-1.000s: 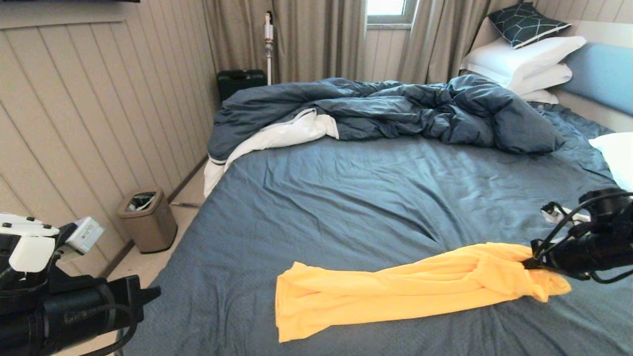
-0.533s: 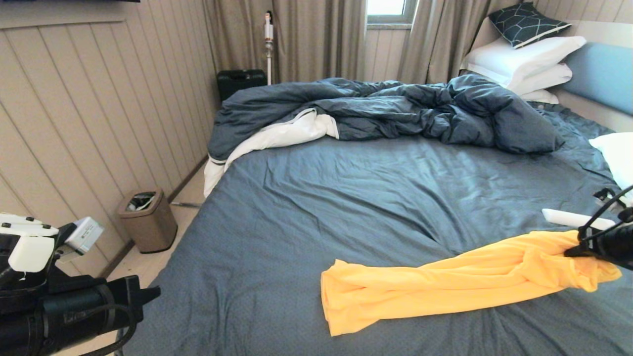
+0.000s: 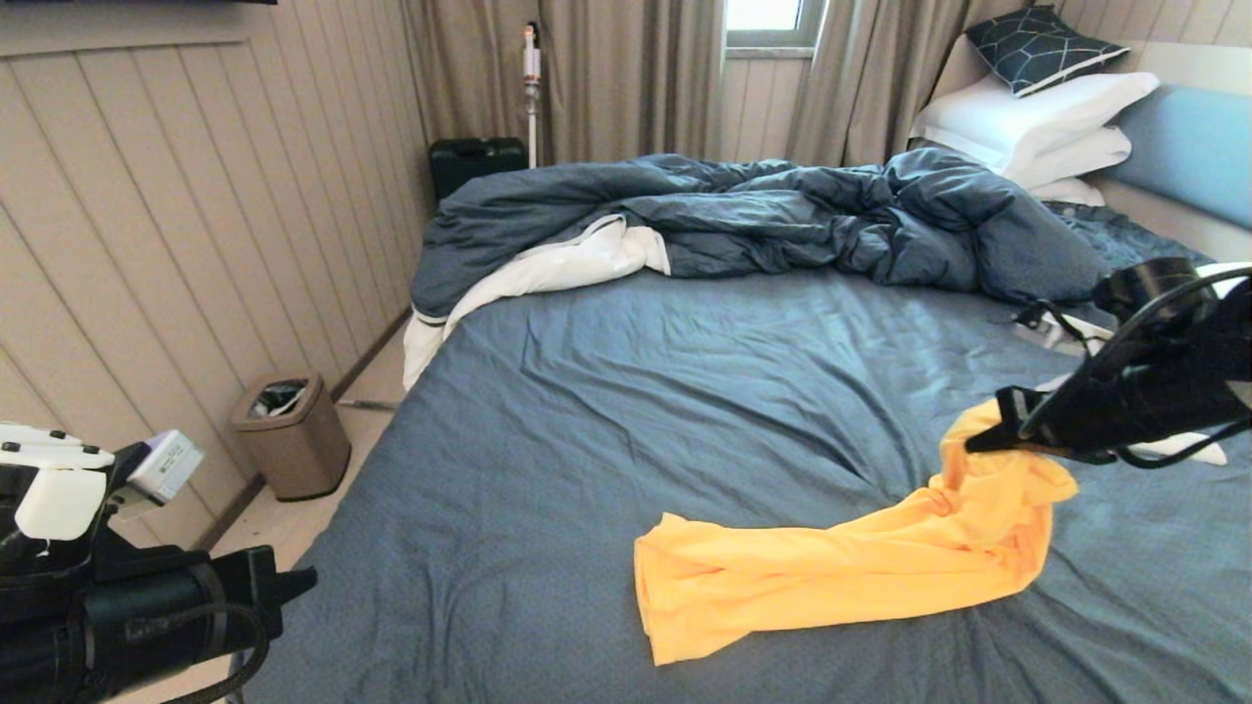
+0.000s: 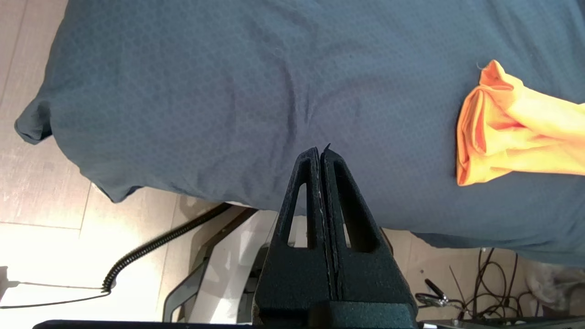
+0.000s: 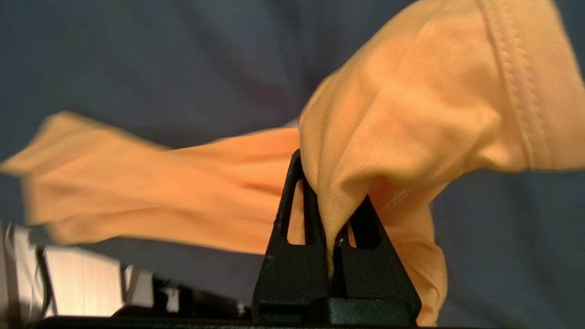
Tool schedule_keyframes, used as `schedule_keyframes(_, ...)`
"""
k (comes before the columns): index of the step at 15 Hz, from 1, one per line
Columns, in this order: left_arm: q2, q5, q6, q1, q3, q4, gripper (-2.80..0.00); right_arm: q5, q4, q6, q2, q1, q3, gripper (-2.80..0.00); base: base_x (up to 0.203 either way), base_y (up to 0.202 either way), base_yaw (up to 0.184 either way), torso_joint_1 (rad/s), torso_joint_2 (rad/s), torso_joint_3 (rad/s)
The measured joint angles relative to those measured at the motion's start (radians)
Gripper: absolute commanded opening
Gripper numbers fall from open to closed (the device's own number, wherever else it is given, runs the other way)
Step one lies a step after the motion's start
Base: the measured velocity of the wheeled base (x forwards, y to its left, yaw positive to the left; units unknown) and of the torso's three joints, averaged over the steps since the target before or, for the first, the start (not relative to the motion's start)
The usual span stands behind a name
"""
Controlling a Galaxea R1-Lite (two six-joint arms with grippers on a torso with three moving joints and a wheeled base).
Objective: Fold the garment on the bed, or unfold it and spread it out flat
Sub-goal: Fold the yellow T-shirt
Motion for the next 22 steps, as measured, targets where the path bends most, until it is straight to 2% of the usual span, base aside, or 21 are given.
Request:
schedule_keyframes(3,-0.008,0.0,-0.002,0.0,0.003,0.003,-2.8,-0.069,0.027,0.095,-0.001,0.275,-0.059,-2.8,0.0,0.0,0.0,0.0,0.0,0.0)
schedule_keyframes(6,-0.012,-0.001,-0.003,0.0,0.01,0.002,-2.8,-0.114,0.04,0.174,0.076,0.474,-0.15,-2.8,0.0,0.0,0.0,0.0,0.0,0.0)
schedule_keyframes(8,-0.012,-0.003,-0.003,0.0,0.017,0.0,-2.8,-0.122,0.047,0.199,0.141,0.561,-0.21,-2.8,0.0,0.0,0.0,0.0,0.0,0.0)
schedule_keyframes(12,-0.015,-0.008,-0.004,0.0,0.028,-0.004,-2.8,-0.13,0.1,0.217,0.287,0.679,-0.323,-2.8,0.0,0.0,0.0,0.0,0.0,0.0)
schedule_keyframes(16,-0.014,-0.016,-0.004,0.0,0.036,-0.004,-2.8,-0.144,0.107,0.219,0.381,0.737,-0.367,-2.8,0.0,0.0,0.0,0.0,0.0,0.0)
schedule_keyframes(17,-0.015,-0.033,-0.005,0.0,0.036,-0.004,-2.8,-0.148,0.107,0.219,0.389,0.745,-0.366,0.0,0.0,0.0,0.0,0.0,0.0,0.0)
schedule_keyframes(22,-0.016,-0.051,-0.007,0.0,0.041,-0.004,-2.8,-0.181,0.106,0.212,0.381,0.764,-0.326,0.0,0.0,0.0,0.0,0.0,0.0,0.0)
